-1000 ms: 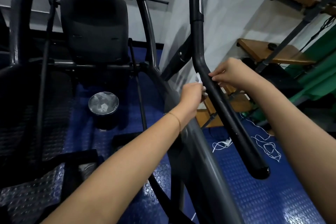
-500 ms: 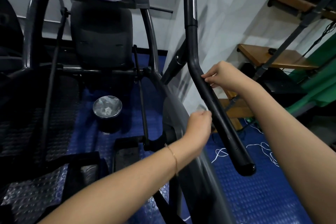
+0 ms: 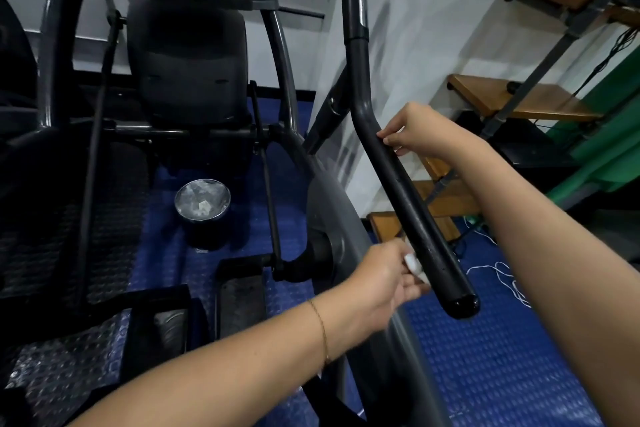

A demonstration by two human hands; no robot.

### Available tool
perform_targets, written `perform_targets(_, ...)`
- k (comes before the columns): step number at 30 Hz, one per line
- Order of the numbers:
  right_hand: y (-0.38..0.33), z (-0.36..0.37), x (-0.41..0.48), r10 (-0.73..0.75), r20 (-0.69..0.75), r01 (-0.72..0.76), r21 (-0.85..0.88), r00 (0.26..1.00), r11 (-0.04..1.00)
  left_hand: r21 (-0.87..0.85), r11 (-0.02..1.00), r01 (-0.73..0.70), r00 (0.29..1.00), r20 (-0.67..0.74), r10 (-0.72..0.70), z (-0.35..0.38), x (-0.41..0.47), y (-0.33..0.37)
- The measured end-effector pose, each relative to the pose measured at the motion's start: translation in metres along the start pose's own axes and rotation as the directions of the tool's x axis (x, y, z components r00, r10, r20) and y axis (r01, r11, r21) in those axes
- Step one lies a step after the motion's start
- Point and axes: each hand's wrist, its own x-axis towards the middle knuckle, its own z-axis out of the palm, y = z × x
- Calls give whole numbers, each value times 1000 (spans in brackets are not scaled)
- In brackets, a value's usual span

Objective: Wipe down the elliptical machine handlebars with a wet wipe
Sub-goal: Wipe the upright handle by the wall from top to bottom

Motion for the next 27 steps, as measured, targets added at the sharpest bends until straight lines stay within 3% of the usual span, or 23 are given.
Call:
perform_targets(7,2,0,3,2,9,-2,11,1000,1000,74,997,-21,999,-26,23,2,-3,-5)
perform_targets(10,3,-1,2,11,16,-11,14,1000,1000,156,972,-177,963,-175,204,1,20,7)
perform_targets(12,3,-1,1,5,7,-5,30,1000,1000,350,886,-303,906,-184,382,-6,27,5)
perform_targets(14,4,0,2,-1,5,1,43,1000,999,546,712,-442,834,-42,551,-12,25,-12)
perform_targets(16,8,1,3,-6,8,5,66,1000,998,636,510,-579,749,168,641,-21,12,-36)
perform_targets(17,10,1,4,-10,11,9,74,1000,997,663,356,-658,666,294,685,-28,8,-45)
perform_targets(19,14,0,7,-12,18,11,85,1000,996,678,-60,-733,447,546,708,-44,17,-53)
perform_targets(20,16,0,8,-10,22,8,96,1000,995,645,-222,-731,355,638,683,-53,26,-51)
perform_targets(21,17,0,8,-7,27,4,112,1000,994,619,-324,-716,307,695,650,-59,34,-45)
perform_targets(27,18,2,10,-15,16,12,153,1000,988,650,-488,-583,290,727,622,-59,59,5)
